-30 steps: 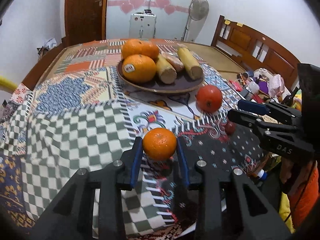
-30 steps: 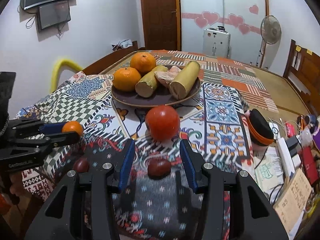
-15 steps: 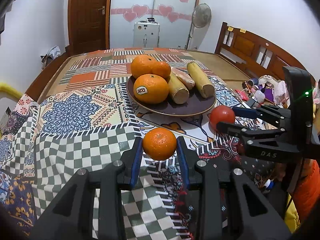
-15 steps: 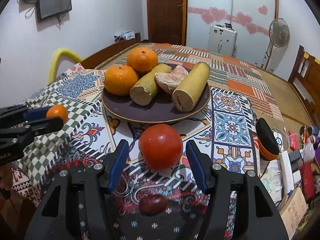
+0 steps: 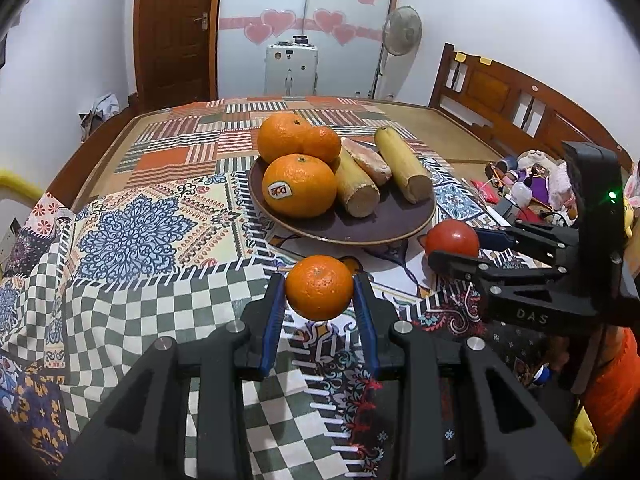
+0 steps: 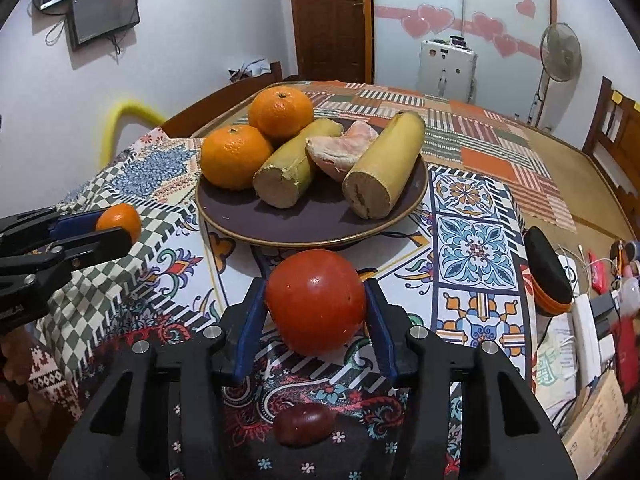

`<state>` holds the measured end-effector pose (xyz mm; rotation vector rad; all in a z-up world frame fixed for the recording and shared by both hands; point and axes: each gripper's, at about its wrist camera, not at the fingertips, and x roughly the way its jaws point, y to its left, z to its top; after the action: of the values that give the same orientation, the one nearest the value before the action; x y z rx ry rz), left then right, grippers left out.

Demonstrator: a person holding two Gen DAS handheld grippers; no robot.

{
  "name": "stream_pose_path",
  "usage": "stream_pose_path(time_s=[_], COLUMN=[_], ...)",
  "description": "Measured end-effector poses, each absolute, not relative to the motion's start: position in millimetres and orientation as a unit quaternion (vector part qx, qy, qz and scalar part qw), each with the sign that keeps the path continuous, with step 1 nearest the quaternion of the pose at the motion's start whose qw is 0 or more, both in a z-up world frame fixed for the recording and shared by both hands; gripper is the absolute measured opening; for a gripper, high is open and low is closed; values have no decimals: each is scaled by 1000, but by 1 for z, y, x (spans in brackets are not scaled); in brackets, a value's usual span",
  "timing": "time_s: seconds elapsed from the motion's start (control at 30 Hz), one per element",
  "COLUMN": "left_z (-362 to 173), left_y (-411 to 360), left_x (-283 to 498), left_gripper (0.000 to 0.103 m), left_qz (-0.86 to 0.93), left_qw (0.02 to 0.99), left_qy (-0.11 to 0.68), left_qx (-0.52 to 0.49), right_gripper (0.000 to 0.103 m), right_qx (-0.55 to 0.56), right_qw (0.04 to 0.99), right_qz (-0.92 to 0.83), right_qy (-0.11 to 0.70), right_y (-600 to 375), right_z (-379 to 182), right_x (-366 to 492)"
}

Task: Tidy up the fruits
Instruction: 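Place the tomato and mandarin on the plate, opening both tools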

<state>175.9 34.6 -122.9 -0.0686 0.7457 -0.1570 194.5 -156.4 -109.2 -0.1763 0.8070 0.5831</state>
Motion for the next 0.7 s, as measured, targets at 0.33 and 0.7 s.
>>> stream_pose_path(time_s=[0.33, 0.7], left_z=[-105, -108], left_y=[24, 13], left_x=[191, 220], left_gripper=[34, 34], left_qz=[-77, -87], left_qw=[935, 934], left_qy=[346, 345], left_qx=[-25, -22], right_gripper=[44, 44], right_qx=[-70, -76], right_qw=[886, 886], right_qz=[290, 299], right_qy=[355, 347], right_y=[-157, -146], right_z=[-87, -85], right_x=[196, 216])
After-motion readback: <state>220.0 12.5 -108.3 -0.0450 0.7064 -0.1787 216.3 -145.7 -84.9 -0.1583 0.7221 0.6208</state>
